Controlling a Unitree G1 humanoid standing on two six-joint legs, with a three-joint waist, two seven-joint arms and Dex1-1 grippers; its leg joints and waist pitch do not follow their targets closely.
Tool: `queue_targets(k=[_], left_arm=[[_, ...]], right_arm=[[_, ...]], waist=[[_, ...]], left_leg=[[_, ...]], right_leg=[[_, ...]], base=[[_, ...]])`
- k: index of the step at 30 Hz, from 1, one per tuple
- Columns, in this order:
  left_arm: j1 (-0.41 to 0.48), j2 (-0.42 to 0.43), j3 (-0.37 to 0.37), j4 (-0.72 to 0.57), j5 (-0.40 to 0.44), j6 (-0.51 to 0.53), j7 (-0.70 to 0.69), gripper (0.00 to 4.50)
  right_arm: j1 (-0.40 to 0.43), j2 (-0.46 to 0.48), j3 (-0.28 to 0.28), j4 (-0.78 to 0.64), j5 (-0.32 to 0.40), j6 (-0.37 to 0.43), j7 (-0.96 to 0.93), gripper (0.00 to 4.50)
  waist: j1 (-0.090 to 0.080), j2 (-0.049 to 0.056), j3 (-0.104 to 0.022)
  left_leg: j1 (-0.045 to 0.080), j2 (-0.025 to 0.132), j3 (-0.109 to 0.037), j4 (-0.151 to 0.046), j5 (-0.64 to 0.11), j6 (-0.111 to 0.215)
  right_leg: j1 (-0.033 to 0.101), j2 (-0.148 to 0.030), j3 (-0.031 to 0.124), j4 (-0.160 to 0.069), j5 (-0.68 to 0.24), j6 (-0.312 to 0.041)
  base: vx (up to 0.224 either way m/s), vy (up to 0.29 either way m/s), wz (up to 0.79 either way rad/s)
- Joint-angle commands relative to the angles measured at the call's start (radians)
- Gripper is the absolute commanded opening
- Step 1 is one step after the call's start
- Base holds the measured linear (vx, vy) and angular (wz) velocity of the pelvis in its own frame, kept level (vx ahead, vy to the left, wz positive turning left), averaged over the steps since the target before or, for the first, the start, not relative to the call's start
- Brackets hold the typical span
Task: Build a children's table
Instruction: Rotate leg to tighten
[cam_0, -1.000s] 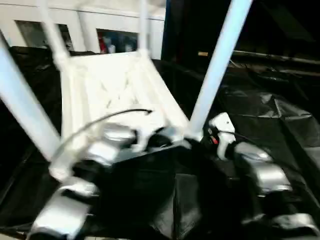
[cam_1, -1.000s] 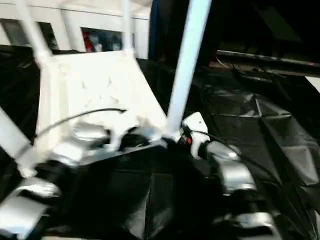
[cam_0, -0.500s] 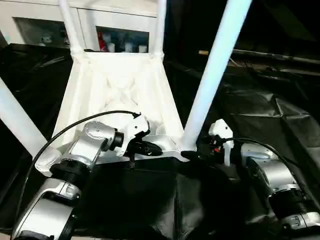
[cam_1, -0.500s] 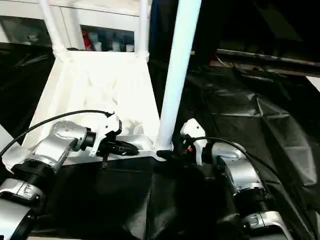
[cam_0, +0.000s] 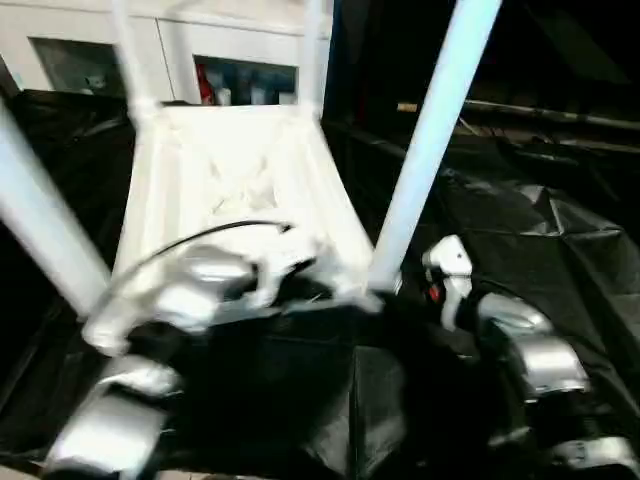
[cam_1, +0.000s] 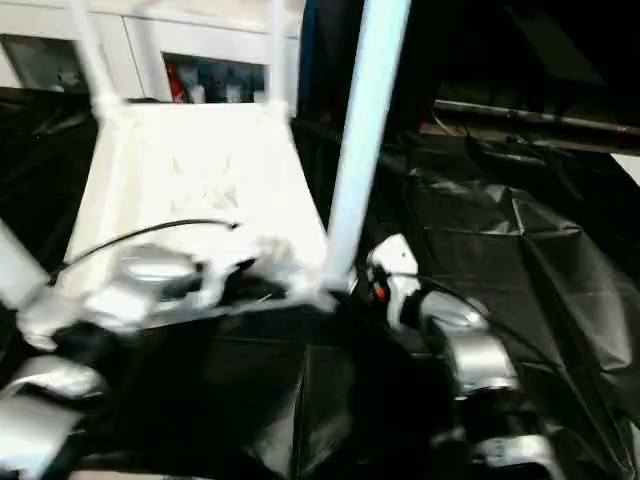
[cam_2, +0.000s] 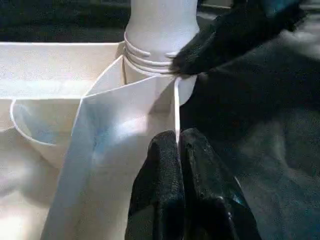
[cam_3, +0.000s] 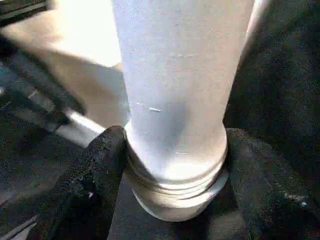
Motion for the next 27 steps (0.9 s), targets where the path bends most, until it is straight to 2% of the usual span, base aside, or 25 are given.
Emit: queue_targets(k=[1, 2, 3, 5, 6, 9, 11, 13, 14, 17, 20, 21, 24, 27], left_arm=[[-0.004, -0.086, -0.023, 0.023, -0.01, 0.006, 0.084, 0.0], [-0.005, -0.115, -0.031, 0.026, -0.001, 0.014, 0.115, 0.0], [-0.004, -0.146, -0.044, 0.025, 0.01, 0.023, 0.147, 0.0], [0.002, -0.177, -0.061, 0.017, 0.023, 0.033, 0.171, 0.0], [0.007, -0.191, -0.074, 0.009, 0.033, 0.03, 0.175, 0.0], [0.01, -0.194, -0.08, 0.003, 0.037, 0.022, 0.165, 0.0], [0.009, -0.184, -0.073, 0.004, 0.034, 0.005, 0.149, 0.0], [0.008, -0.168, -0.064, 0.004, 0.03, -0.012, 0.128, 0.0], [0.008, -0.168, -0.064, 0.004, 0.03, -0.012, 0.128, 0.0], [0.01, -0.134, -0.044, -0.007, 0.018, -0.015, 0.092, 0.0], [0.011, -0.088, -0.028, -0.015, -0.003, -0.022, 0.031, 0.0], [0.011, -0.073, -0.024, -0.018, -0.01, -0.021, 0.008, 0.0], [0.02, -0.015, -0.019, -0.041, -0.047, -0.039, -0.117, 0.0], [0.029, 0.02, -0.022, -0.07, -0.07, -0.02, -0.202, 0.0]], right_arm=[[-0.002, 0.066, 0.054, 0.017, -0.021, 0.026, -0.053, 2.77], [-0.01, 0.097, 0.037, 0.032, -0.025, 0.03, -0.116, 2.77], [-0.022, 0.133, 0.016, 0.051, -0.028, 0.033, -0.196, 2.77], [-0.038, 0.169, -0.006, 0.074, -0.032, 0.034, -0.281, 2.77], [-0.049, 0.186, -0.01, 0.082, -0.042, 0.021, -0.319, 2.77], [-0.055, 0.191, -0.006, 0.083, -0.053, -0.006, -0.329, 2.77], [-0.052, 0.18, 0.007, 0.07, -0.061, -0.027, -0.302, 2.77], [-0.05, 0.166, 0.001, 0.06, -0.046, -0.036, -0.26, 3.32], [-0.05, 0.166, 0.001, 0.06, -0.046, -0.036, -0.26, 3.32], [-0.057, 0.112, 0.009, 0.049, -0.041, -0.05, -0.177, 3.63], [-0.048, 0.023, 0.048, 0.011, -0.03, -0.013, -0.013, 3.88], [-0.045, -0.003, 0.056, 0.002, -0.026, -0.011, 0.032, 3.88], [-0.049, -0.08, 0.06, -0.023, -0.007, -0.012, 0.154, 3.88], [-0.054, -0.114, 0.057, -0.031, 0.005, -0.017, 0.217, 3.88]], waist=[[-0.002, 0.002, -0.045], [-0.001, -0.002, -0.046], [-0.002, 0.005, -0.046], [-0.005, 0.004, -0.048], [-0.005, 0.008, -0.049], [-0.004, 0.007, -0.05], [-0.003, 0.008, -0.05], [-0.004, 0.006, -0.049], [-0.003, 0.004, -0.049], [-0.002, 0.003, -0.051], [0.001, 0.003, -0.05], [0.001, 0.002, -0.049], [0.003, 0.001, -0.046], [0.004, 0.005, -0.046]], left_leg=[[0.004, 0.027, -0.011, -0.075, -0.194, 0.021], [0.002, 0.026, -0.013, -0.076, -0.192, 0.019], [0.003, 0.026, -0.014, -0.076, -0.188, 0.016], [0.001, 0.025, -0.015, -0.078, -0.187, 0.011], [0.004, 0.025, -0.013, -0.077, -0.182, 0.012], [0.0, 0.022, -0.012, -0.075, -0.17, 0.026], [0.0, 0.023, -0.012, -0.075, -0.169, 0.032], [0.0, 0.023, -0.011, -0.075, -0.179, 0.039], [-0.001, 0.023, -0.012, -0.076, -0.178, 0.042], [-0.002, 0.023, -0.011, -0.072, -0.153, 0.056], [-0.002, 0.023, -0.008, -0.069, -0.125, 0.087], [-0.004, 0.023, -0.008, -0.068, -0.137, 0.096], [-0.002, 0.025, -0.009, -0.071, -0.171, 0.09], [0.004, 0.03, -0.009, -0.072, -0.18, 0.079]], right_leg=[[0.037, -0.047, 0.038, -0.083, -0.247, -0.2], [0.04, -0.047, 0.037, -0.083, -0.252, -0.189], [0.038, -0.047, 0.038, -0.083, -0.241, -0.19], [0.039, -0.045, 0.036, -0.082, -0.232, -0.19], [0.037, -0.045, 0.037, -0.082, -0.211, -0.193], [0.041, -0.042, 0.037, -0.078, -0.156, -0.196], [0.042, -0.043, 0.037, -0.078, -0.15, -0.198], [0.041, -0.044, 0.037, -0.081, -0.172, -0.197], [0.042, -0.044, 0.037, -0.08, -0.175, -0.196], [0.044, -0.044, 0.037, -0.075, -0.134, -0.206], [0.046, -0.042, 0.036, -0.069, -0.069, -0.233], [0.047, -0.043, 0.036, -0.071, -0.085, -0.235], [0.044, -0.047, 0.036, -0.078, -0.159, -0.228], [0.038, -0.047, 0.037, -0.076, -0.164, -0.24]], base=[[0.0, 0.0, 0.0], [0.0, 0.0, 0.0], [0.0, 0.0, 0.0], [0.0, 0.0, 0.0], [0.0, 0.0, 0.0], [0.0, 0.0, 0.0], [0.0, 0.0, 0.0], [0.0, 0.0, 0.0], [0.0, 0.0, 0.0], [0.0, 0.0, 0.0], [0.0, 0.0, 0.0], [0.0, 0.0, 0.0], [0.0, 0.0, 0.0], [0.0, 0.0, 0.0]])
